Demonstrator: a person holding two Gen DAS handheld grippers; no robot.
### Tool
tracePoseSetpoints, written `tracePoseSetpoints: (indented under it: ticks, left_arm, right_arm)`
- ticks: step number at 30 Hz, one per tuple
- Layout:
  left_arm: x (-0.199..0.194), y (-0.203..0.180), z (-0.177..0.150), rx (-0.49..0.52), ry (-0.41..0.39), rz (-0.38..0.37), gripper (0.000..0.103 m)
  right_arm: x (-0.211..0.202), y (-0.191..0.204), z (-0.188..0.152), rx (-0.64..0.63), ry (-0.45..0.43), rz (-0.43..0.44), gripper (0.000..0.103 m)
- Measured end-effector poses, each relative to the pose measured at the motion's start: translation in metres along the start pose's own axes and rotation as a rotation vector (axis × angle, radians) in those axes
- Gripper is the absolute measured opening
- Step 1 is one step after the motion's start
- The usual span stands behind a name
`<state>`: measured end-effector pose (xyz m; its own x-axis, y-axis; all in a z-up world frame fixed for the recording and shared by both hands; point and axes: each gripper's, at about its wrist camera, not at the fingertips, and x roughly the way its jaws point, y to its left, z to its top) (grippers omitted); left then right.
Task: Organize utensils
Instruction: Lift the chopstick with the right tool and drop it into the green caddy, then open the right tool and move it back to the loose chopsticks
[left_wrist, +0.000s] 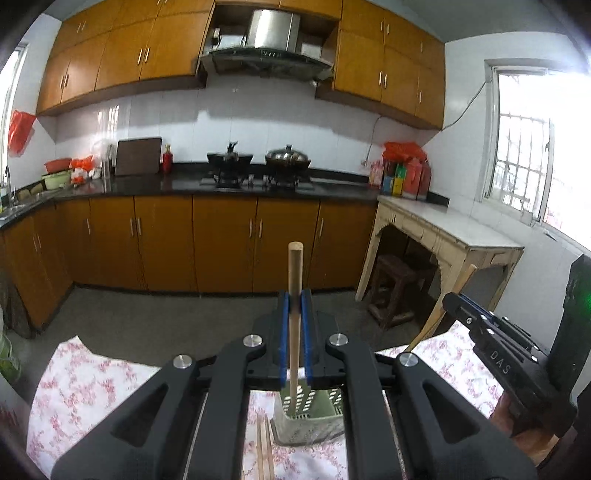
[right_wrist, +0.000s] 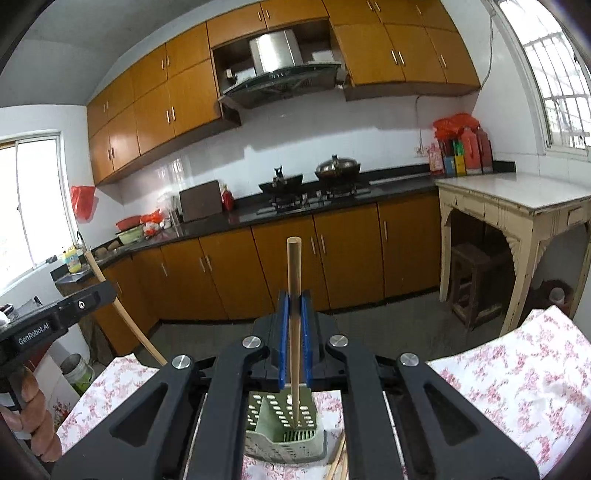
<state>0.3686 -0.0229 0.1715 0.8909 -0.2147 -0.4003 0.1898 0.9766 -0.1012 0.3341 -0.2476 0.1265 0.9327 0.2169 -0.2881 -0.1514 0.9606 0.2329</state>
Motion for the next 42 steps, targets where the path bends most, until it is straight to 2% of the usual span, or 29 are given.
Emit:
tracePoseSetpoints:
  ticks: [11,13,17,26,31,35,39,42]
  left_arm:
    - [0.008,0.01,-0.014,-0.002,0.038,0.012,0.008]
    - [0.005,0.012,-0.015,-0.005,0.037,0.022,0.012]
    - [-0.006,0.016,-0.016,-0.014,0.025,0.037,0.027]
    - [-0.049,0.033,-0.021,-0.056,-0.017,0.07,0.036]
    - [-0.089,0.049,-0.042,-0.06,-0.057,0.114,0.045]
    - [-0.107,0.068,-0.081,-0.071,-0.031,0.161,0.051]
    - [-0.098,0.086,-0.135,-0.056,0.07,0.223,0.054]
    - [-0.081,0.103,-0.18,-0.105,0.185,0.238,0.054]
  right_arm:
    - [0.01,-0.001,-0.006,0.014,0.063,0.015,0.008]
    - [0.009,-0.002,-0.006,0.014,0.069,0.003,0.012]
    - [0.004,-0.006,-0.005,0.023,0.066,-0.013,0.021]
    - [-0.031,-0.011,0.002,0.029,0.012,-0.031,0.022]
    - [-0.064,-0.024,-0.008,0.02,-0.006,-0.074,0.028]
    - [-0.071,-0.051,-0.046,0.009,0.083,-0.161,0.032]
    - [-0.053,-0.075,-0.104,0.027,0.246,-0.227,0.032]
    - [-0.037,-0.085,-0.15,0.079,0.368,-0.228,0.032]
